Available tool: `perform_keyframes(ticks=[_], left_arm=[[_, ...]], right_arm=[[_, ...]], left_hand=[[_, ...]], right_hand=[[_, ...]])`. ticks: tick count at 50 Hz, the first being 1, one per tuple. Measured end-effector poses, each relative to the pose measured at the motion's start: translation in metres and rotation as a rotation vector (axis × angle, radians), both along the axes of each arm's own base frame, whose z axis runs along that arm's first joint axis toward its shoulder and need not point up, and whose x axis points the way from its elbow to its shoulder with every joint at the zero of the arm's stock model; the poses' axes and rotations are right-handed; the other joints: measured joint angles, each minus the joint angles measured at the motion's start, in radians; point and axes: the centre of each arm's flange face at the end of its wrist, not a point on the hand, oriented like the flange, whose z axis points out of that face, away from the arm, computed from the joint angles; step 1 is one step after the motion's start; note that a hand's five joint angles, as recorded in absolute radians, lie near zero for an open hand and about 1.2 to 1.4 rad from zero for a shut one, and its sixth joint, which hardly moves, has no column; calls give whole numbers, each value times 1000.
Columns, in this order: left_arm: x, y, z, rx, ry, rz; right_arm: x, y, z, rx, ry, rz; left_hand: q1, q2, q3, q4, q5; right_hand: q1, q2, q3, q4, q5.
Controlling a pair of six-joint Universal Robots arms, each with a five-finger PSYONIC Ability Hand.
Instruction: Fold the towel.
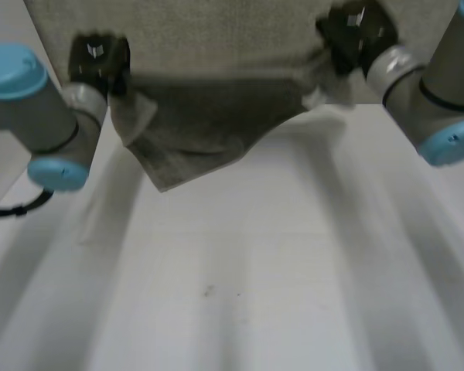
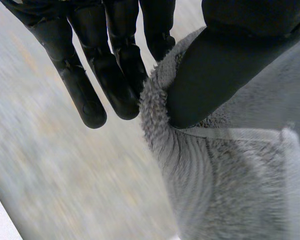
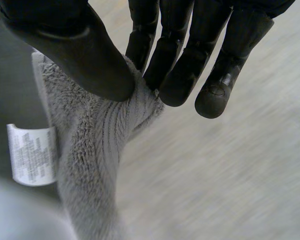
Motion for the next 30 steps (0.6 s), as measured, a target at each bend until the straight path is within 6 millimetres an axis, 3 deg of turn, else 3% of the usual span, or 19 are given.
perform_keyframes(ticks=[4,9,15,21,27,30], left_arm=[[9,19,-37,133,-52,-44],[17,64,-81,311,-109,-140],[22,106,-108,432,-156,-216],[24,122,-112,448,-193,-232],[26,121,-96,403,-189,-218],[27,120,-88,382,-182,-214]], right_arm=[[-10,12,-36,192,100,16],[-26,34,-91,428,256,65],[-37,54,-139,568,344,112],[-43,60,-169,575,347,109],[-49,62,-174,536,285,75],[-52,62,-170,528,239,57]], left_hand=[[0,0,0,0,0],[1,0,0,0,0],[1,0,0,0,0],[1,0,0,0,0],[1,0,0,0,0],[1,0,0,0,0]], right_hand=[[0,0,0,0,0],[1,0,0,0,0],[2,0,0,0,0],[2,9,0,0,0],[-574,-556,-561,-562,-577],[-662,-642,-656,-669,-689]])
